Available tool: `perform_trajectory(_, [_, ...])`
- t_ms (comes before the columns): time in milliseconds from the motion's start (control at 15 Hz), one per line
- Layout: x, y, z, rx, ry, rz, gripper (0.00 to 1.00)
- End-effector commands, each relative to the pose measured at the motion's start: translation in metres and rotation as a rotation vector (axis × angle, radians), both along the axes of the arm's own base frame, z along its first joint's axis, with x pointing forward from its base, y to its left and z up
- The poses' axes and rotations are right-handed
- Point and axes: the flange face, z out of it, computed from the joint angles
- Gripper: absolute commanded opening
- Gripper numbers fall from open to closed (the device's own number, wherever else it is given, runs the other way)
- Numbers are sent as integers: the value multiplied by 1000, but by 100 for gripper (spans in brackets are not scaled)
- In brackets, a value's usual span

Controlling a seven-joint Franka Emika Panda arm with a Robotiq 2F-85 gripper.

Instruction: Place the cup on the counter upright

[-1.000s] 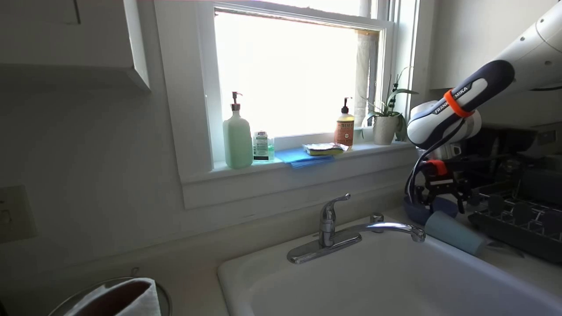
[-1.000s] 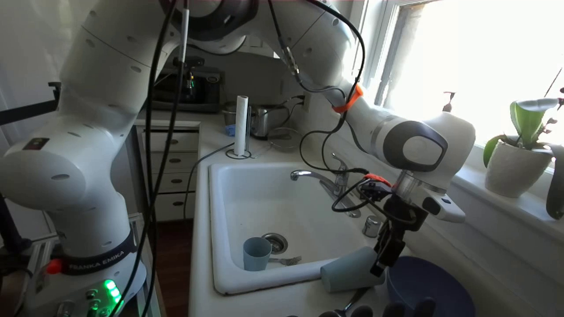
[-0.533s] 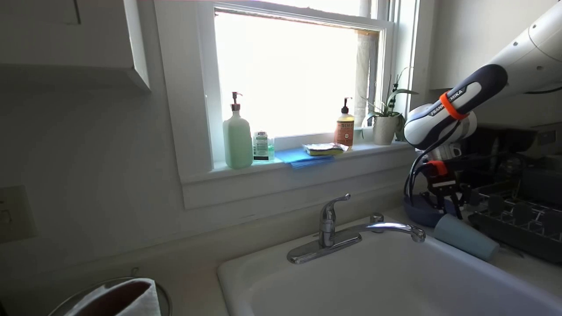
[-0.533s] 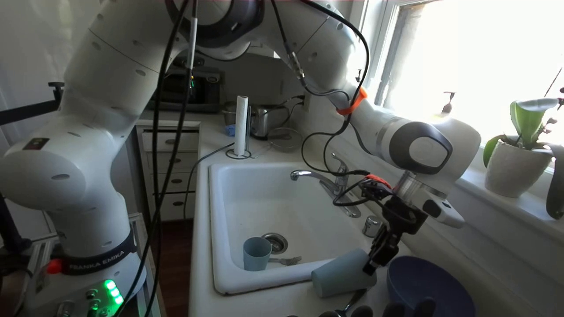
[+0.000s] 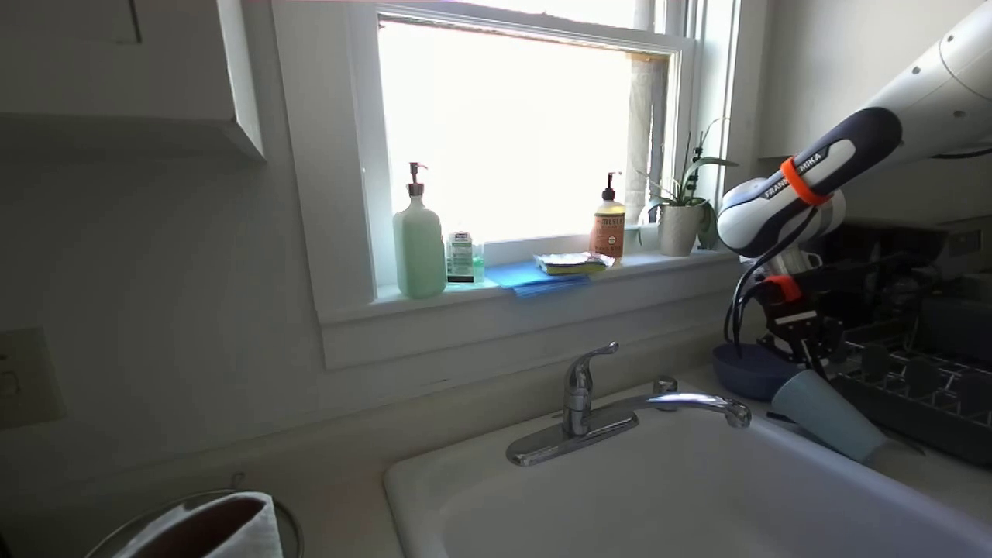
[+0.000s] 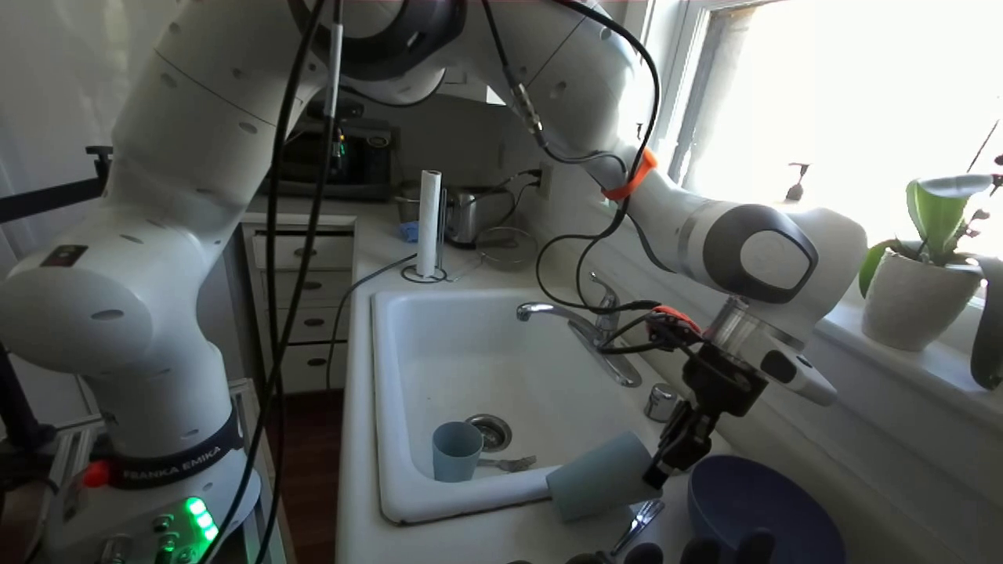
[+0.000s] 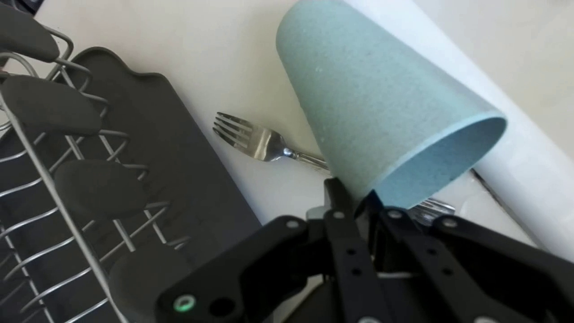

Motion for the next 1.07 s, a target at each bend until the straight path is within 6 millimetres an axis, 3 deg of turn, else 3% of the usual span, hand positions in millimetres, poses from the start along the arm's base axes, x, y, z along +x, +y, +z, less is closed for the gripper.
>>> perform_trajectory(0, [-8, 11, 23, -4, -24, 36, 1])
perform_trajectory(400, [-28, 45, 58, -47, -137, 175, 1])
perform_trajectory(667, [-49, 67, 69, -127, -193, 223, 1])
perform_trajectory(1000, [-70, 76, 75, -263, -278, 183, 1])
